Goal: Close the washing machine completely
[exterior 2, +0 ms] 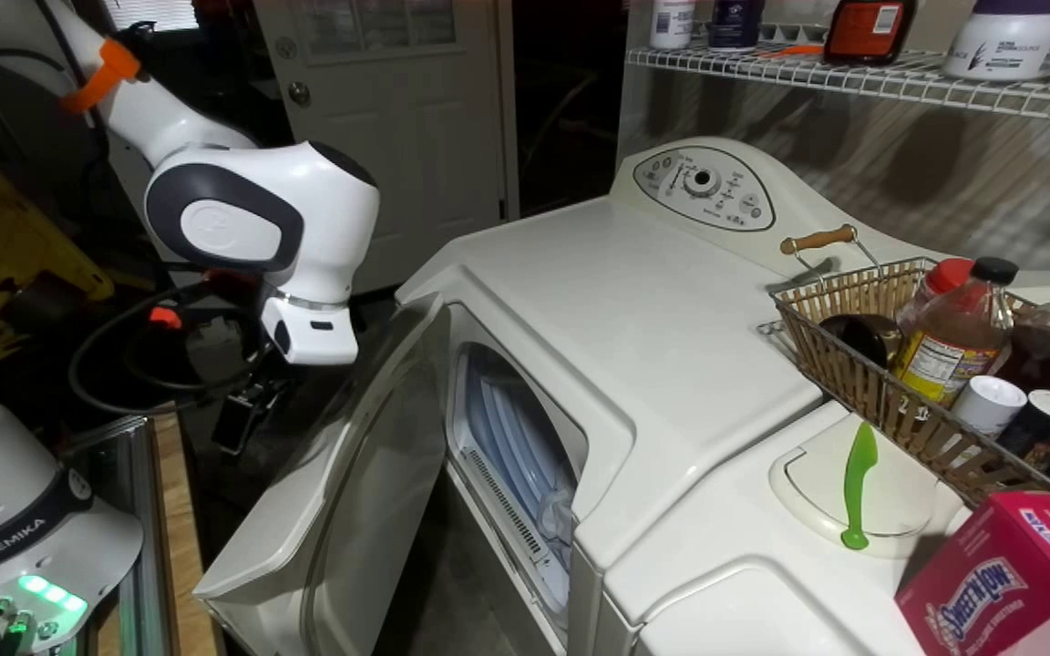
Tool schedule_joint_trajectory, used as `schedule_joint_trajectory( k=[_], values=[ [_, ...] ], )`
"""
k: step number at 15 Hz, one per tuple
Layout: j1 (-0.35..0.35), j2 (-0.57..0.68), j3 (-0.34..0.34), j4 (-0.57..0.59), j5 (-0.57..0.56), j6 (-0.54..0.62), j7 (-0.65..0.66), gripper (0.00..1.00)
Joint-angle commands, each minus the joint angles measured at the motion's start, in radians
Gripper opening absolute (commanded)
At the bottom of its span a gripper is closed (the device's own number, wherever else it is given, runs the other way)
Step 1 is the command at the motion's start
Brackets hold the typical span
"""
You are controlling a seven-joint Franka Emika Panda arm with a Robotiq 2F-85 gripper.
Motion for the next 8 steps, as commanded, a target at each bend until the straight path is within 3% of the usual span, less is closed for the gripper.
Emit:
schedule_joint_trajectory(
  k=[1, 6, 8],
  values=[
    [0.015, 0.099, -0.041, 0.001, 0.072, 0.076, -0.116, 1.00],
    [0.015, 0.193, -0.075, 0.001, 0.070, 0.363, -0.225, 1.00],
    [0.016, 0.215, -0.078, 0.001, 0.024, 0.445, -0.207, 1.00]
  ],
)
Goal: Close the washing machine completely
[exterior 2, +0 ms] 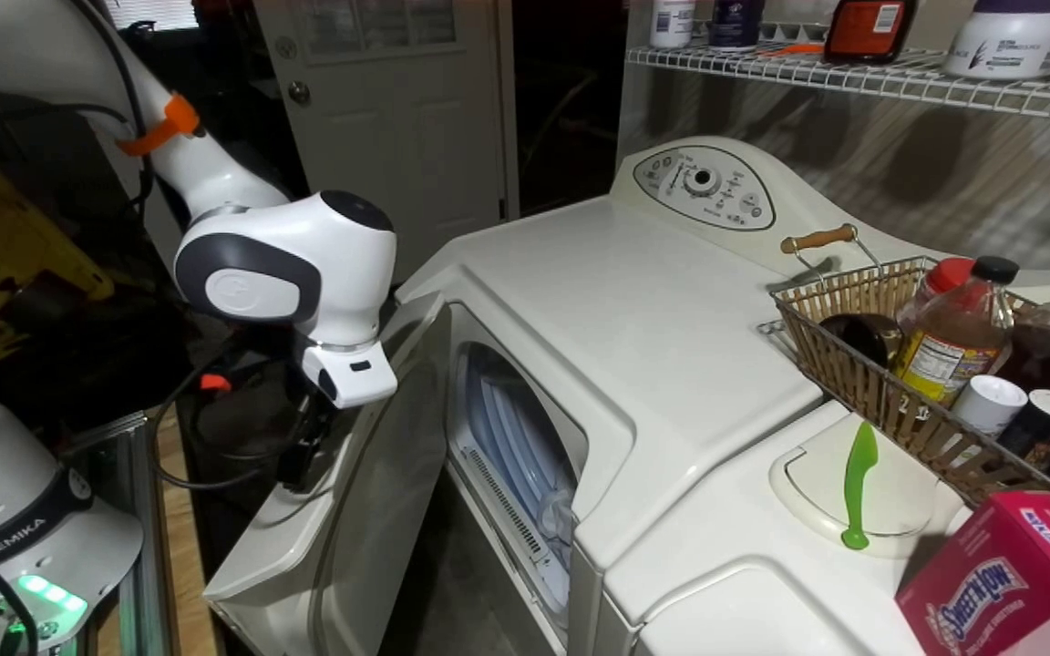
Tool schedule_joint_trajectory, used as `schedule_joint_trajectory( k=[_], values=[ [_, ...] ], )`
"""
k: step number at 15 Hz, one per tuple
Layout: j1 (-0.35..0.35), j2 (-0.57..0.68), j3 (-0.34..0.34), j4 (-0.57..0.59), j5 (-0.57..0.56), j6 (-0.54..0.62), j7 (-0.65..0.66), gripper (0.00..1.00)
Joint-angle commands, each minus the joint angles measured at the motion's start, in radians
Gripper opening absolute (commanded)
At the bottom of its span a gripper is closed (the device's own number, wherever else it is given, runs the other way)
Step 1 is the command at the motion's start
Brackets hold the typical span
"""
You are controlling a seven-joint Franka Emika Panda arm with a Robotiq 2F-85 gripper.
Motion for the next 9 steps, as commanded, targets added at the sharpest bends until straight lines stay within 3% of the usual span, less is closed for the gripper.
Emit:
schedule_joint_trajectory(
  k=[1, 8, 9],
  values=[
    [0.011, 0.048, -0.017, 0.001, -0.050, 0.169, 0.003, 1.00],
    [0.008, 0.093, -0.065, 0.002, -0.422, 0.517, 0.249, 1.00],
    [0.018, 0.067, -0.058, 0.002, -0.317, 0.446, 0.168, 1.00]
  ],
)
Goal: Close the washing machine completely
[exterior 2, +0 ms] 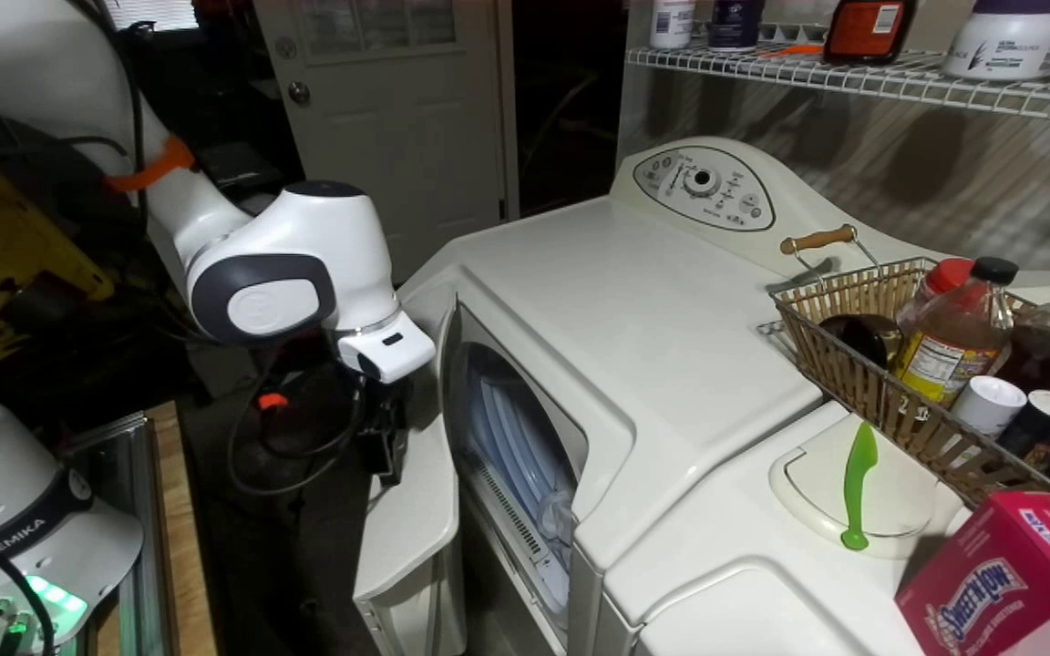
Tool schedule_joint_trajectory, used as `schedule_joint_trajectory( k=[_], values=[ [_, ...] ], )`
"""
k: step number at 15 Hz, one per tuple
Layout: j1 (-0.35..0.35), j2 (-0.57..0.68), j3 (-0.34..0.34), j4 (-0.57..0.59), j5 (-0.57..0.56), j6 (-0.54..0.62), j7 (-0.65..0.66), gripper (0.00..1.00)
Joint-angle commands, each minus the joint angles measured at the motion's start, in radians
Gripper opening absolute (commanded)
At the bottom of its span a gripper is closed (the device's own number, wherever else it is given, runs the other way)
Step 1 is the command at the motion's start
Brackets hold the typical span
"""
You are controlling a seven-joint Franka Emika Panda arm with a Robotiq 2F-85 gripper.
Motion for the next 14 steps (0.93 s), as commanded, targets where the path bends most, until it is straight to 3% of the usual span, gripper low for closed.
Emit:
schedule_joint_trajectory(
  k=[1, 7, 8, 9, 14],
  values=[
    [0.020, 0.006, -0.027, 0.001, -0.033, 0.027, 0.022, 1.00],
    [0.014, 0.046, -0.050, 0.013, -0.069, 0.057, 0.011, 1.00],
    [0.009, 0.070, -0.061, 0.020, -0.076, 0.077, 0.002, 0.91],
    [0.006, 0.096, -0.080, 0.031, -0.103, 0.093, 0.007, 0.74],
    [0.034, 0.209, -0.161, 0.074, -0.076, 0.161, -0.056, 0.38]
  ],
)
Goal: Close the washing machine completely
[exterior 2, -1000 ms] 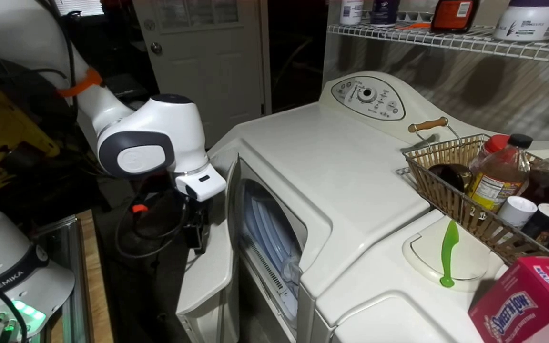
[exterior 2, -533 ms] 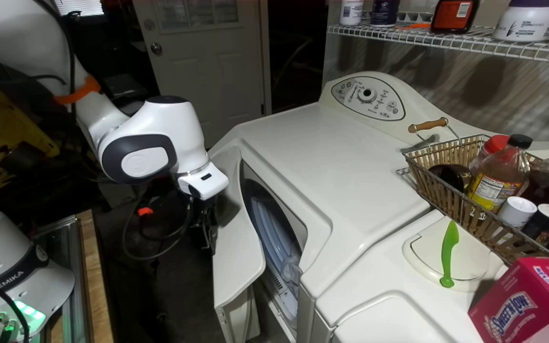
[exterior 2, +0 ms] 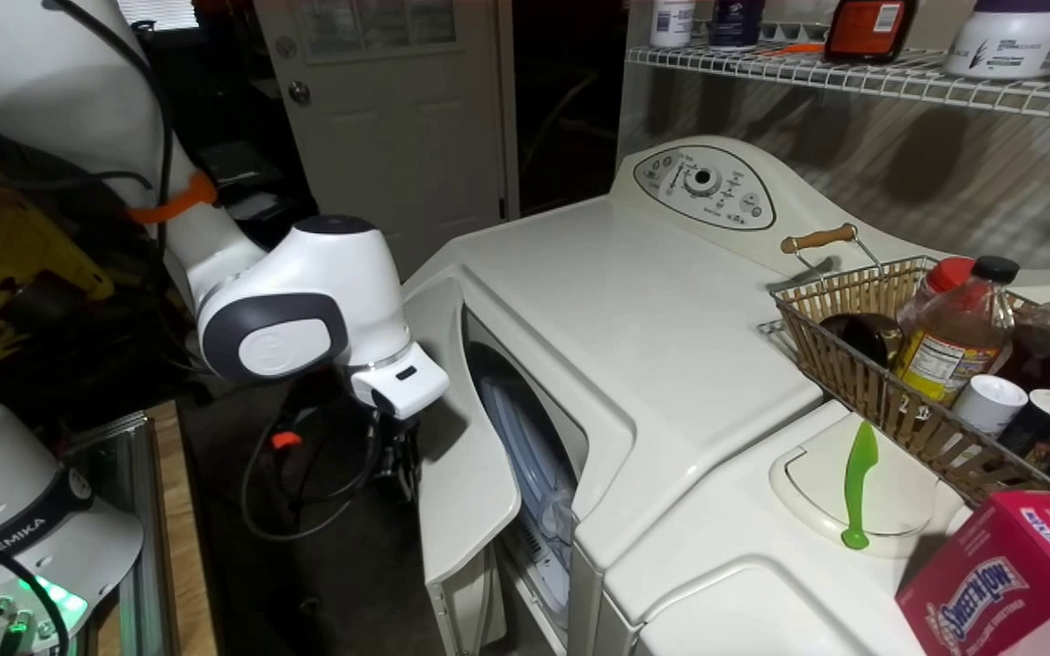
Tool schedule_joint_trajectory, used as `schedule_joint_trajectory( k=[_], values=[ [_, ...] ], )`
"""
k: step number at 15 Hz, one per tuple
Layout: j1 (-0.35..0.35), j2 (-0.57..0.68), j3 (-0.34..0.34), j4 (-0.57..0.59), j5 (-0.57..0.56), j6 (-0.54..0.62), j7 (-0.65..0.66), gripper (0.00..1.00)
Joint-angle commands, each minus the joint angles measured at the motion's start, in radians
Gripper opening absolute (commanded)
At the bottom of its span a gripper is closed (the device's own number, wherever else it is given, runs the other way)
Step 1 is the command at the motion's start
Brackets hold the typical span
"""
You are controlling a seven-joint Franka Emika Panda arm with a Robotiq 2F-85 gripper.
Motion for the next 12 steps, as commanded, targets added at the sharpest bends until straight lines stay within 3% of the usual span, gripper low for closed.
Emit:
schedule_joint_trajectory(
  k=[1, 2, 6, 12],
  values=[
    [0.037, 0.124, -0.078, 0.055, -0.001, 0.093, -0.051, 0.31],
    [0.061, 0.149, -0.112, 0.068, -0.020, 0.133, -0.062, 0.24],
    [0.099, 0.241, -0.153, 0.096, 0.078, 0.303, -0.224, 0.00],
    [-0.008, 0.348, -0.002, 0.146, 0.230, 0.491, -0.433, 0.00]
  ],
)
